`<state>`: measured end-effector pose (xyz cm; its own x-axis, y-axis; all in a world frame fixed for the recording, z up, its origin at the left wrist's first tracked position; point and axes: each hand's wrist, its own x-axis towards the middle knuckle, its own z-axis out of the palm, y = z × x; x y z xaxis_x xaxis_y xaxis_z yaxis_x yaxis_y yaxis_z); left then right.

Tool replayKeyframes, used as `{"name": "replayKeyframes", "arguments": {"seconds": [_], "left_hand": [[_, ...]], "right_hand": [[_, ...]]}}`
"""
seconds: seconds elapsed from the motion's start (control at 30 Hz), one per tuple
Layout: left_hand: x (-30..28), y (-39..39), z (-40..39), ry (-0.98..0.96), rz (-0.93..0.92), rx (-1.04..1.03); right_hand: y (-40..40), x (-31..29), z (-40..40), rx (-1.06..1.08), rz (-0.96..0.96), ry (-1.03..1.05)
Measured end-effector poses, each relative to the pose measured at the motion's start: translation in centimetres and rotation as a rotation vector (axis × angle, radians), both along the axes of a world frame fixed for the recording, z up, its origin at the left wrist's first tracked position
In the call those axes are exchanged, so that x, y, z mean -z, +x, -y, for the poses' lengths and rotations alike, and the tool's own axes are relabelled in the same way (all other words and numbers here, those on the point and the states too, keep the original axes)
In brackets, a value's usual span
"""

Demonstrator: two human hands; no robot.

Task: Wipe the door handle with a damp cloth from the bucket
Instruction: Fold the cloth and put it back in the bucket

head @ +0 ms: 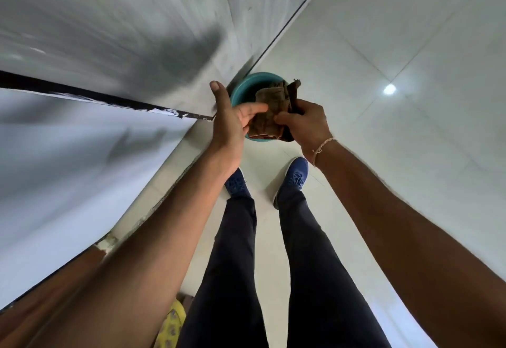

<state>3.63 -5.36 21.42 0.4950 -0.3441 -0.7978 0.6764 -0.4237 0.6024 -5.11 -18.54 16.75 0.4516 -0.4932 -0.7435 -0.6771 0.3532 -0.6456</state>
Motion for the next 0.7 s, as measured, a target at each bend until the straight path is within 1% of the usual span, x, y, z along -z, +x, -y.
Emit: {"name": "replayKeyframes", "arguments": {"seconds": [0.07,0.1,0.17,0.23,0.27,0.33,0.4,0.43,0.5,0.6,0.7], "left_hand": [[4.9,0.7,-0.2,0.058,0.039,-0.022],[7.6,0.9,-0.4,0.092,0.077,-0.018],[12.8,1.1,-0.8,0.162,0.179,0.05],[17.8,1.1,-1.3,0.223,0.269,0.14],[20.2,1.2,-1.7,0.246,0.335,0.204],[24.9,1.1,-2.5,0.288,0.548,0.377],[29.4,1.3,-3.5,0.341,0.664,0.555],[31.1,1.5,-4.0,0.359,0.679,0.624],[33.4,1.6,-4.3,0.365,0.704,0.685],[36.0,1.9,-4.7,0.354,0.765,0.703],[37.8,2.1,-5.0,0.365,0.762,0.706]], "right_hand": [[0.8,5.9,0.4,0.004,-0.075,-0.003],[1.3,8.8,0.6,-0.017,-0.122,-0.037],[2.2,14.0,0.8,-0.124,-0.218,-0.122],[3.3,19.5,0.9,-0.242,-0.266,-0.206],[4.0,22.2,1.0,-0.288,-0.276,-0.232],[5.3,27.2,1.0,-0.346,-0.298,-0.268],[6.6,32.0,1.2,-0.345,-0.329,-0.29],[7.2,34.3,1.4,-0.337,-0.345,-0.29],[8.2,38.2,1.5,-0.362,-0.392,-0.295],[9.4,43.7,1.2,-0.427,-0.41,-0.287],[9.8,47.1,0.8,-0.474,-0.409,-0.267]]}}
